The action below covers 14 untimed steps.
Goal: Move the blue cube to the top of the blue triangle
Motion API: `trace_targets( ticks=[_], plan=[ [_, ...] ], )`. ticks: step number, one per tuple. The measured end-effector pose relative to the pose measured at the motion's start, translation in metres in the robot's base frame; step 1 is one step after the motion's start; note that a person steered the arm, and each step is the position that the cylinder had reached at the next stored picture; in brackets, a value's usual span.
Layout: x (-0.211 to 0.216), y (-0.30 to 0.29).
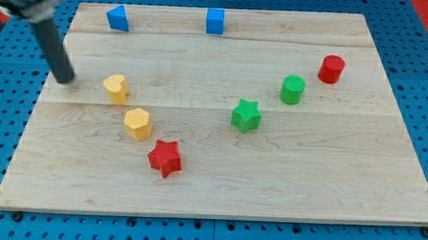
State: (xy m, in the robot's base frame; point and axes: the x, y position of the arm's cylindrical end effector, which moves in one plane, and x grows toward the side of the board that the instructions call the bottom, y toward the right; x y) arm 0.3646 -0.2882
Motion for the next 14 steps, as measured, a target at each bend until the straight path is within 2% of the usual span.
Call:
trace_targets(
  ticks=[1, 2, 3, 5, 6, 7, 9, 10, 11, 12, 13, 14],
  plan=[
    [-0.084, -0.017],
    [-0.167, 0.007],
    [-0.173, 0.051],
    [-0.117, 0.133],
    [-0.067, 0.126],
    [-0.048, 0.133],
    [-0.081, 0.325],
    [-0.15, 0.331],
    [-0.147, 0.262],
    [-0.125, 0.182],
    [-0.124, 0.184],
    [-0.117, 0.25]
  ],
)
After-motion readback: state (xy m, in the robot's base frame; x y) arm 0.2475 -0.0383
